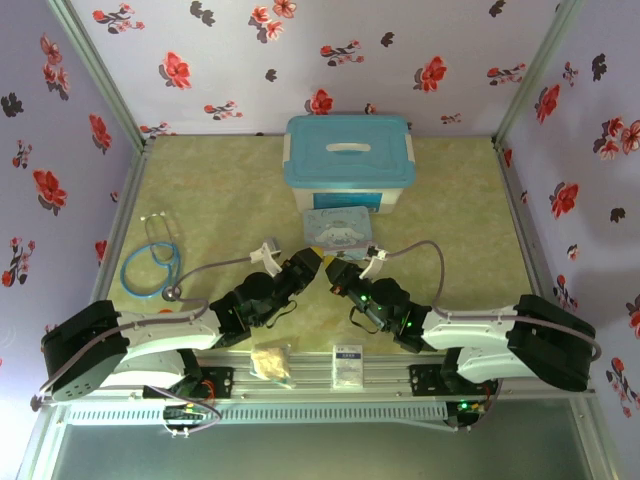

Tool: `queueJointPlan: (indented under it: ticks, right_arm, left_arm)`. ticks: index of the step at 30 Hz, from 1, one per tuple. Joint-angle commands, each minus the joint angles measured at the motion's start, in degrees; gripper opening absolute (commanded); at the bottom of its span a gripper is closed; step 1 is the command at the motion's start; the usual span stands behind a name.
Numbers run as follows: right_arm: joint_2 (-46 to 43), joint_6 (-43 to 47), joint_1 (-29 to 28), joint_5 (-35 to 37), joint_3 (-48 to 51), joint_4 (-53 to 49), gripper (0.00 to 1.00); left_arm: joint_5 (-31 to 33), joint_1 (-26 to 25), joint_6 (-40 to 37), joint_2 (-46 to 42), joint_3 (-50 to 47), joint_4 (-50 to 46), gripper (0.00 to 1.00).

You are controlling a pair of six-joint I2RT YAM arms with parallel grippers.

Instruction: Unlock a padlock with a key

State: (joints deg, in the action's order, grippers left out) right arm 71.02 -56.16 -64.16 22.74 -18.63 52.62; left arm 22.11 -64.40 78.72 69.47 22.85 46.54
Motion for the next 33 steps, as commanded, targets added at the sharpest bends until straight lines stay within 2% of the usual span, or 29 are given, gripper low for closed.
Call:
queueJointPlan:
  ticks: [1,5,9,13,15,21,31,32,33]
  right_arm:
    - [1.69,-0.09,-1.11,0.71,-2.18,3.14,0.00]
    - [3.24,0.78,-1.71,-0.07,-2.27,4.86,0.00]
    - [3.75,0.88,-1.92,-0.07,-2.20,4.69,0.00]
    - [4.12,0.77,-2.00,-0.15,-2.04,5.12,0.00]
    - [4.19,0.70,-2.10,-0.44,-1.98,5.13,0.00]
    - [4.05,0.50,-2.07,-1.26,-0.98,5.99,0.00]
    - [3.75,2.32,-1.83,-8.18,-1.74,4.77,0.00]
    - [2.67,2.43,-0.77,-9.99,-1.31,4.25,0.02]
    - [1.32,1.62,0.98,-12.43,-0.71,3.27,0.10]
  left_arm:
    - [2.18,0.10,1.42,0.79,-0.75,3.46,0.31]
    - [2.23,0.90,1.35,0.02,-1.03,2.82,0.29]
    - [2.77,1.48,1.03,-1.73,-1.41,0.99,0.17]
    - [3.22,1.56,0.10,-3.09,-1.06,-1.62,0.14]
    - [3.66,1.63,0.07,-3.68,-1.13,-2.67,0.07]
    - [4.78,1.85,-1.29,-5.85,-1.27,-5.67,0.00]
    - [3.99,2.57,-4.96,-7.13,-1.07,-7.12,0.00]
    - [2.85,2.82,-6.42,-7.48,-0.75,-7.32,0.00]
    - [1.27,3.02,-8.41,-8.04,-0.47,-7.57,0.00]
